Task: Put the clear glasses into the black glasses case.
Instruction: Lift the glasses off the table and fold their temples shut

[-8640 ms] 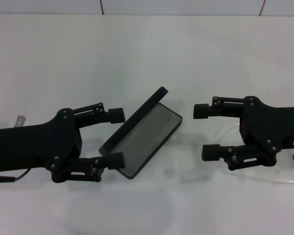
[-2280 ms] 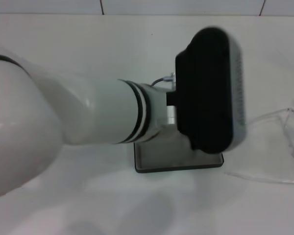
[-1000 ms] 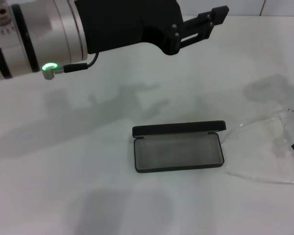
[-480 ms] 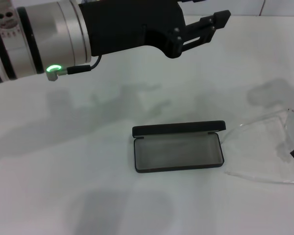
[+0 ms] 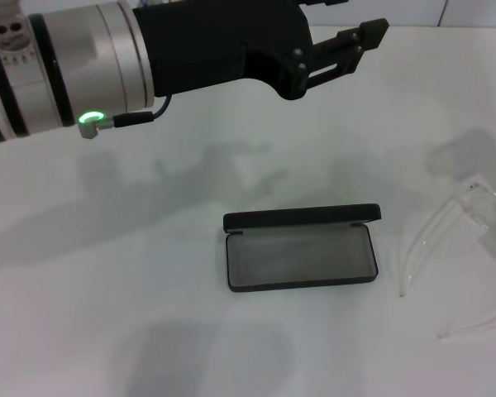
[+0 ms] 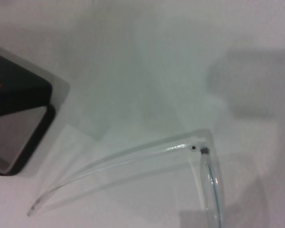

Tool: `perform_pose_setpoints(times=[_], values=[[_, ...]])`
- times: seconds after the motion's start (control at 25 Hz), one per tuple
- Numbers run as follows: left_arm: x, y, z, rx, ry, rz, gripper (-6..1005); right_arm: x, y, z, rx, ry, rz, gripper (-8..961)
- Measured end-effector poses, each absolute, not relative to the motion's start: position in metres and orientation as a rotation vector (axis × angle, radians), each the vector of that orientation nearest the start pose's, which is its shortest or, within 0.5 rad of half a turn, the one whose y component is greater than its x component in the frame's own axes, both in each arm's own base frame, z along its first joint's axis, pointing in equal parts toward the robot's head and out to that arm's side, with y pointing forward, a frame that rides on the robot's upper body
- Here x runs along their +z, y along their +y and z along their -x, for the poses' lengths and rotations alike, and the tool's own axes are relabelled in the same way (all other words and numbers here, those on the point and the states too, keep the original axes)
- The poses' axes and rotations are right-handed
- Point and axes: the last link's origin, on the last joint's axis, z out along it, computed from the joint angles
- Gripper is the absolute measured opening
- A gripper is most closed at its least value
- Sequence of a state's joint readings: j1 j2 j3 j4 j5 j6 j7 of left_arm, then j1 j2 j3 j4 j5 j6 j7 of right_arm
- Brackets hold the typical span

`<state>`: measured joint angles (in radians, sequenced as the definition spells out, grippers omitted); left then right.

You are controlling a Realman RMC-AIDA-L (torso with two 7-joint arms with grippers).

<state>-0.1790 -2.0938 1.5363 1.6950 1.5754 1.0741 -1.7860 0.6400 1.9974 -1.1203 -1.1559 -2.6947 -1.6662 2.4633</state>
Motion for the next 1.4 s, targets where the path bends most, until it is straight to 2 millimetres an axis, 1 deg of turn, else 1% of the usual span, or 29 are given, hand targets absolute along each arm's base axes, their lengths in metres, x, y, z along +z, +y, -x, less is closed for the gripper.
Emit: perform_pose_setpoints(times=[0.12,0.2,0.28,0.4,0.48,0.52,0.6,0.64,0.72,0.8,0.84,0.88,0.96,1.0,1.04,1.2,1.32,1.4], values=[[0.028,0.3,0.082,-0.857,-0.072,2.575,422,0.058,0.36,-0.25,-0.609,1.171,2.456,155],[0.028,0.299,0.081,-0.868,-0.075,2.575,418,0.065,0.36,-0.253,-0.605,1.149,2.439,104],[0.029,0.298,0.08,-0.888,-0.081,2.573,415,0.076,0.36,-0.256,-0.591,1.13,2.414,104],[0.03,0.298,0.08,-0.903,-0.088,2.569,410,0.098,0.357,-0.255,-0.519,1.112,2.377,105],[0.031,0.298,0.08,-0.907,-0.092,2.568,407,0.121,0.352,-0.25,-0.377,1.093,2.378,105],[0.031,0.298,0.08,-0.911,-0.096,2.568,405,0.127,0.35,-0.248,-0.32,1.082,2.383,105],[0.032,0.298,0.08,-0.935,-0.113,2.566,402,0.143,0.341,-0.239,-0.111,1.022,2.422,105],[0.032,0.298,0.08,-0.952,-0.123,2.566,400,0.152,0.334,-0.232,0.033,0.957,2.449,106],[0.033,0.298,0.079,-1.006,-0.135,2.564,397,0.159,0.325,-0.226,0.185,0.877,2.477,106],[0.035,0.295,0.077,-1.078,-0.12,2.565,394,0.166,0.307,-0.218,0.404,0.722,2.529,106],[0.036,0.292,0.076,-1.115,-0.107,2.568,392,0.166,0.303,-0.216,0.45,0.688,2.543,106],[0.038,0.29,0.074,-1.162,-0.083,2.566,390,0.166,0.295,-0.214,0.534,0.625,2.572,106],[0.041,0.285,0.073,-1.265,-0.049,2.562,387,0.162,0.288,-0.213,0.617,0.577,2.608,107],[0.041,0.285,0.073,-1.265,-0.049,2.562,347,0.158,0.286,-0.214,0.662,0.56,2.629,107],[0.039,0.285,0.073,-1.344,-0.041,2.565,308,0.155,0.285,-0.214,0.691,0.548,2.644,107],[0.032,0.285,0.073,-1.448,-0.052,2.61,149,0.139,0.289,-0.213,0.827,0.503,2.708,108],[0.026,0.286,0.074,-1.517,-0.055,2.652,122,0.127,0.295,-0.207,0.875,0.465,2.759,108],[0.02,0.287,0.075,-1.527,-0.05,2.682,109,0.12,0.3,-0.202,0.895,0.448,2.788,108]])
